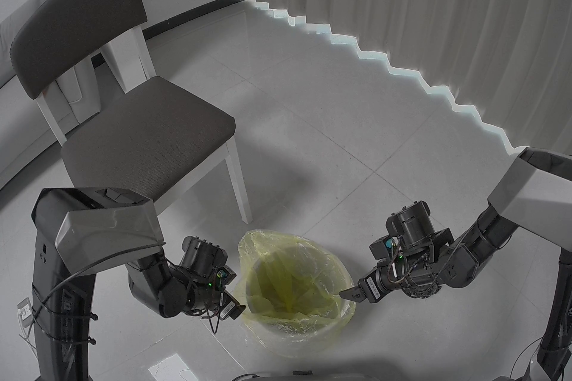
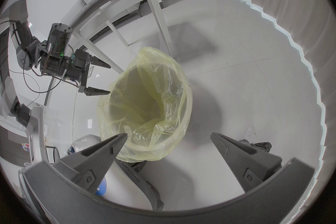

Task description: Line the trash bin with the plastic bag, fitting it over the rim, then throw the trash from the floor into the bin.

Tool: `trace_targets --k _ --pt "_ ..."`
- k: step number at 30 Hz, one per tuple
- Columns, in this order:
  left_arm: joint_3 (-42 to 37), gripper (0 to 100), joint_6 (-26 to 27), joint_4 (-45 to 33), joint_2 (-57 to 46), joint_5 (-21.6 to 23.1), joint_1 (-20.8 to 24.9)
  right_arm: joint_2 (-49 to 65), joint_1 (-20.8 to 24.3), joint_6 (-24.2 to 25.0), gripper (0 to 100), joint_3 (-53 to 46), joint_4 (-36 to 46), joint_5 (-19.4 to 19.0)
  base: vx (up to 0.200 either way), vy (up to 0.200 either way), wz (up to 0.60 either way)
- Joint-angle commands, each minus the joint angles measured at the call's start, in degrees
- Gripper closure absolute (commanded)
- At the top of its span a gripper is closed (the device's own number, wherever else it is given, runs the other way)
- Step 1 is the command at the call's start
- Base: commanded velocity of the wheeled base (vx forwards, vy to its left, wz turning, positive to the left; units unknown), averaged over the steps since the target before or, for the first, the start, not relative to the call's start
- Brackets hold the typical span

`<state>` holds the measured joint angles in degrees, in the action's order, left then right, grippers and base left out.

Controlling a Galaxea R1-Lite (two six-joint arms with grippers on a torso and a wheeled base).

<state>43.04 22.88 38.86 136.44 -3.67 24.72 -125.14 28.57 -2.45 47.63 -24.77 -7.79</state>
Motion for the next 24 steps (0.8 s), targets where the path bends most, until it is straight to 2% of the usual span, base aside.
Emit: trace_targets --k 1,7,11,14,17,24 --pt "8.2 0 0.1 -7.4 2.4 -0.1 0.5 0.2 -0.4 0.0 0 -0.3 0.0 0.0 0.000 0.000 0.00" --pt "18.7 0 0.1 -13.0 5.9 -0.1 1.5 0.9 -1.2 0.0 0 -0.1 0.2 0.0 0.000 0.000 0.00" --pt "28.4 0 -0.6 -20.7 8.2 -0.2 1.3 0.8 -1.9 0.0 0 -0.2 0.2 0.0 0.000 0.000 0.00" --pt "34.3 0 -1.7 -23.4 10.2 -0.5 1.0 0.6 -2.5 0.1 0 -0.3 0.2 0.0 0.000 0.000 0.00" --pt "35.0 0 -2.9 -23.4 10.3 -0.5 0.9 0.7 -2.9 0.1 0 -0.7 0.2 0.0 0.000 0.000 0.00" --pt "26.6 0 -7.0 -19.1 3.2 0.0 0.3 0.2 -3.4 -0.6 0 -0.4 0.0 0.0 0.000 0.000 0.00"
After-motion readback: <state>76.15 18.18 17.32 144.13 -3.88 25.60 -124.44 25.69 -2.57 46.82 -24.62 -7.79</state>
